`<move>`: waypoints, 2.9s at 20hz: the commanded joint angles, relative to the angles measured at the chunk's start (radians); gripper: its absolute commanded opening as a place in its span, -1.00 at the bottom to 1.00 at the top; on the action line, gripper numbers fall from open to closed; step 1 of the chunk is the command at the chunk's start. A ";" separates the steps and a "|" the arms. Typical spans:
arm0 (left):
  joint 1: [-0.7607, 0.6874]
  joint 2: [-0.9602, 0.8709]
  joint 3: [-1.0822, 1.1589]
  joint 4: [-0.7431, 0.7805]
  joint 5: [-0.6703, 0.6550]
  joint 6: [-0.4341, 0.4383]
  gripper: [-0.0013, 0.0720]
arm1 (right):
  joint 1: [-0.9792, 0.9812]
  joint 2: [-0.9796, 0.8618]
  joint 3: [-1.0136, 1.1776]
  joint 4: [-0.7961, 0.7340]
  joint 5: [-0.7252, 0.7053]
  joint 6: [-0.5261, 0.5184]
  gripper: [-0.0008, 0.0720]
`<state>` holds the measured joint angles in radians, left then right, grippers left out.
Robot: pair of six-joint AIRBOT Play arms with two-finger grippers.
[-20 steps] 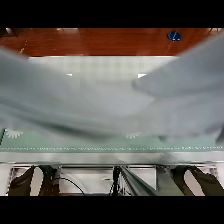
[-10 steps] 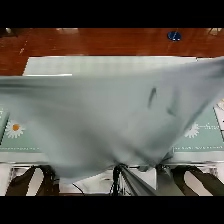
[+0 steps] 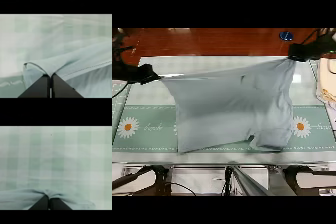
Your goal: Fold the shirts.
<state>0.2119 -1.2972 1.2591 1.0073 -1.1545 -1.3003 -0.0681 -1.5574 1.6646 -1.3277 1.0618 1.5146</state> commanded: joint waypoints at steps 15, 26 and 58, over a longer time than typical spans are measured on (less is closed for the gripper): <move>-0.054 -0.377 0.156 -0.003 0.194 0.166 -0.90 | 0.000 -0.286 -0.003 0.140 -0.364 -0.020 -0.93; -0.049 -0.320 0.127 0.008 -0.342 -0.013 -0.90 | -0.048 -0.179 -0.023 -0.068 0.303 -0.014 -0.93; 0.251 0.155 -0.811 0.000 -0.255 0.143 0.68 | -0.497 0.272 -0.656 0.159 0.398 -0.237 0.37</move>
<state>0.5068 -1.1423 0.4732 0.9966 -1.4807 -1.1404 -0.5495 -1.3209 1.0473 -1.1767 1.4704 1.2827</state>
